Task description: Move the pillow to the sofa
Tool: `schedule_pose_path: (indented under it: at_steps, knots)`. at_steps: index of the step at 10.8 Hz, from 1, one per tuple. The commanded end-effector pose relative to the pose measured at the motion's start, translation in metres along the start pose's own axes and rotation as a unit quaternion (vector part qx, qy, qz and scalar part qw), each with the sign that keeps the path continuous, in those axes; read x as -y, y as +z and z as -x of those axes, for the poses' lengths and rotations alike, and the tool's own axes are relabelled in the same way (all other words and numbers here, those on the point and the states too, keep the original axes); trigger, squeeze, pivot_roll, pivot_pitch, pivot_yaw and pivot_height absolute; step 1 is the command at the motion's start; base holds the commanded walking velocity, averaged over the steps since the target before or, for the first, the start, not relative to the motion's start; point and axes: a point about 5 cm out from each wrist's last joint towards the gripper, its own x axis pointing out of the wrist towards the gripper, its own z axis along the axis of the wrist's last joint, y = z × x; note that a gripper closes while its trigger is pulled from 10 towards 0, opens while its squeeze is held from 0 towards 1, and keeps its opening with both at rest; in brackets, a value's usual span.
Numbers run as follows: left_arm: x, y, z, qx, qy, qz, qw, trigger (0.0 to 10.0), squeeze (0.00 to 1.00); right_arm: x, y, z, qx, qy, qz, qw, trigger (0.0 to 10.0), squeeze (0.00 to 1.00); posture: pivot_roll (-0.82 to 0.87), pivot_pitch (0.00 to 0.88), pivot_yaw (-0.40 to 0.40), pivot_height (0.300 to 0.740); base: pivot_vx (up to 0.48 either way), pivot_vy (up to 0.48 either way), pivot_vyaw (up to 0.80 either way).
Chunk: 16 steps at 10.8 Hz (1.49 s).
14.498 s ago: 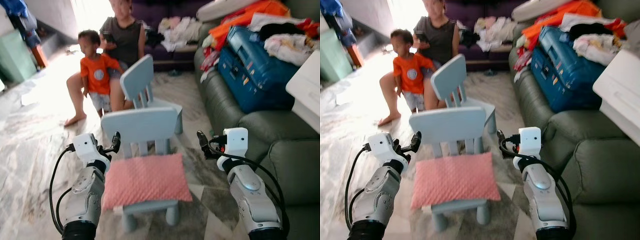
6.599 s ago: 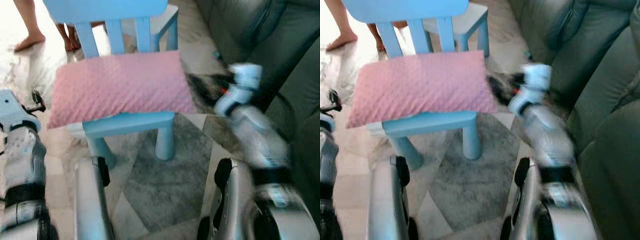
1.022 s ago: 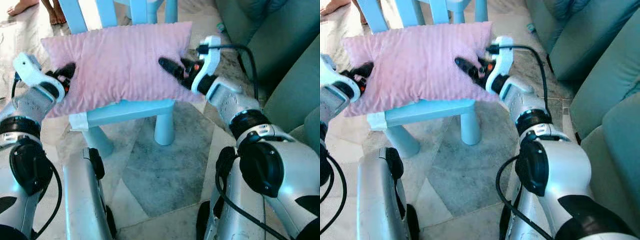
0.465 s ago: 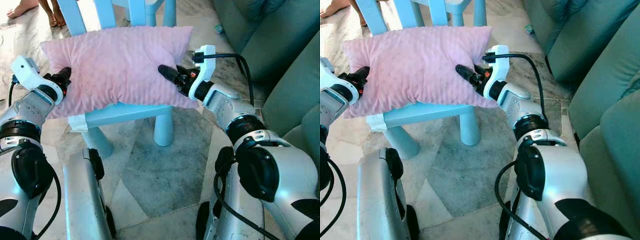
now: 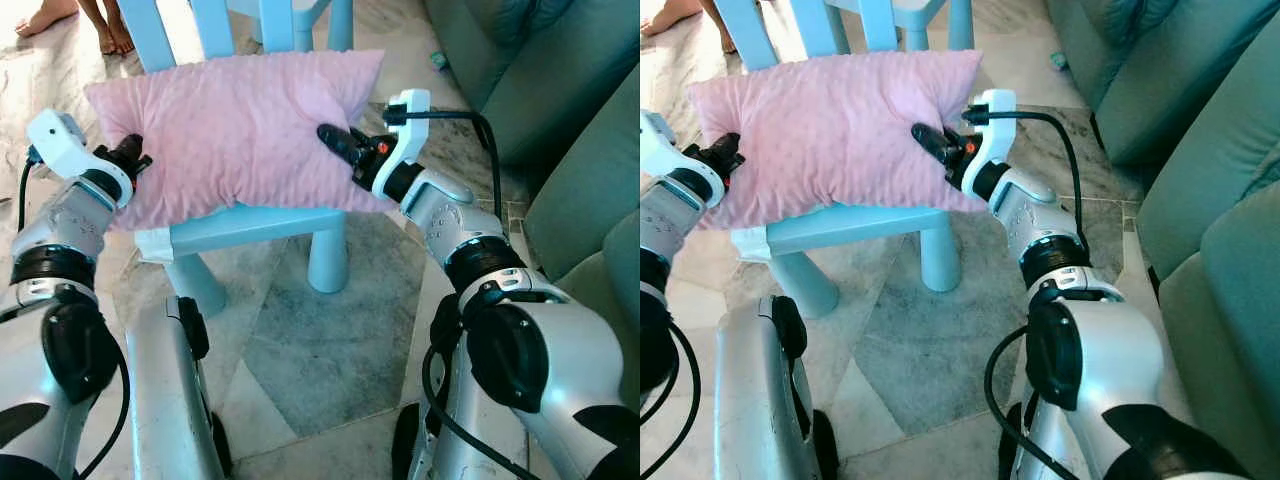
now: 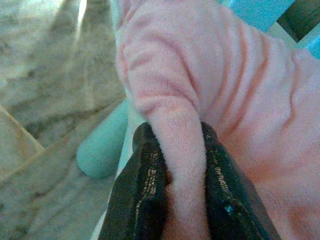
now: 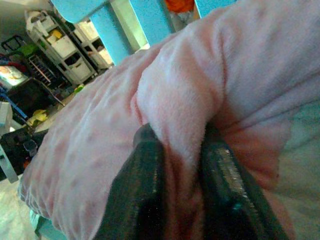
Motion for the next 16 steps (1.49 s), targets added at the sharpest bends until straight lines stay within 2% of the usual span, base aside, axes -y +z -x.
schedule_pose_path:
  at_steps: [1, 3, 4, 6, 7, 8, 10, 11, 12, 13, 14, 15, 16]
  knots:
    - [-0.005, -0.006, 0.002, 0.001, 0.01, -0.033, 0.999, 0.0, 0.0, -0.003, -0.007, 0.0, 0.001, 0.003, -0.005, 1.0, 0.0, 0.0, -0.02, 0.211, -0.033, 0.3, 0.0, 0.0, 0.0]
    - [-0.004, -0.016, 0.004, 0.011, 0.014, -0.064, 0.998, 0.0, 0.0, -0.002, -0.016, 0.006, 0.013, -0.003, -0.004, 1.0, 0.0, 0.0, -0.01, 0.151, -0.034, 0.3, 0.0, 0.0, 0.0]
    - [-0.001, -0.019, 0.004, 0.015, 0.013, -0.072, 0.997, 0.0, 0.0, -0.001, -0.018, 0.007, 0.016, -0.01, -0.014, 1.0, 0.0, 0.0, -0.01, 0.17, -0.034, 0.3, 0.0, 0.0, 0.0]
    - [0.003, -0.027, 0.008, 0.05, 0.023, -0.085, 0.995, 0.0, 0.0, -0.006, -0.033, 0.011, 0.028, -0.025, -0.042, 0.998, 0.0, 0.0, -0.01, 0.145, -0.038, 0.3, 0.0, 0.0, 0.0]
    - [0.006, -0.029, 0.01, 0.057, 0.023, -0.083, 0.995, 0.0, 0.0, -0.007, -0.035, 0.012, 0.03, -0.032, -0.04, 0.998, 0.0, 0.0, -0.01, 0.141, -0.038, 0.3, 0.0, 0.0, 0.0]
    - [0.014, -0.031, 0.013, 0.083, 0.015, -0.121, 0.989, 0.0, 0.0, -0.013, -0.036, 0.012, 0.038, -0.028, -0.016, 0.999, 0.0, 0.0, -0.01, 0.145, -0.029, 0.3, 0.0, 0.0, 0.0]
    - [0.02, -0.039, 0.025, 0.121, 0.029, -0.145, 0.982, 0.0, 0.0, -0.02, -0.034, 0.017, 0.06, -0.048, 0.01, 0.997, 0.0, 0.0, -0.01, 0.137, -0.022, 0.3, 0.0, 0.0, 0.0]
    - [0.029, -0.038, 0.029, 0.148, 0.019, -0.176, 0.973, 0.0, 0.0, -0.024, -0.025, 0.016, 0.072, -0.052, 0.058, 0.994, 0.0, 0.0, -0.02, 0.133, -0.029, 0.3, 0.0, 0.0, 0.0]
    - [0.03, -0.04, 0.033, 0.157, 0.03, -0.179, 0.971, 0.0, 0.0, -0.021, -0.024, 0.018, 0.079, -0.075, 0.059, 0.992, 0.0, 0.0, -0.02, 0.129, -0.025, 0.3, 0.0, 0.0, 0.0]
    - [0.043, -0.034, 0.041, 0.197, 0.015, -0.226, 0.954, 0.0, 0.0, -0.022, -0.015, 0.022, 0.095, -0.096, 0.104, 0.985, 0.0, 0.0, -0.03, 0.102, -0.018, 0.3, 0.0, 0.0, 0.0]
    - [0.048, -0.035, 0.048, 0.215, 0.013, -0.241, 0.946, 0.0, 0.0, -0.019, -0.014, 0.032, 0.105, -0.126, 0.12, 0.979, 0.0, 0.0, -0.03, 0.079, -0.014, 0.3, 0.0, 0.0, 0.0]
    - [0.048, -0.041, 0.053, 0.212, 0.017, -0.243, 0.946, 0.0, 0.0, -0.017, -0.016, 0.039, 0.106, -0.136, 0.123, 0.977, 0.0, 0.0, -0.03, 0.046, -0.01, 0.3, 0.0, 0.0, 0.0]
    - [0.045, -0.051, 0.061, 0.202, 0.022, -0.251, 0.947, 0.0, 0.0, -0.013, -0.026, 0.054, 0.096, -0.16, 0.129, 0.974, 0.0, 0.0, -0.03, 0.044, -0.006, 0.3, 0.0, 0.0, 0.0]
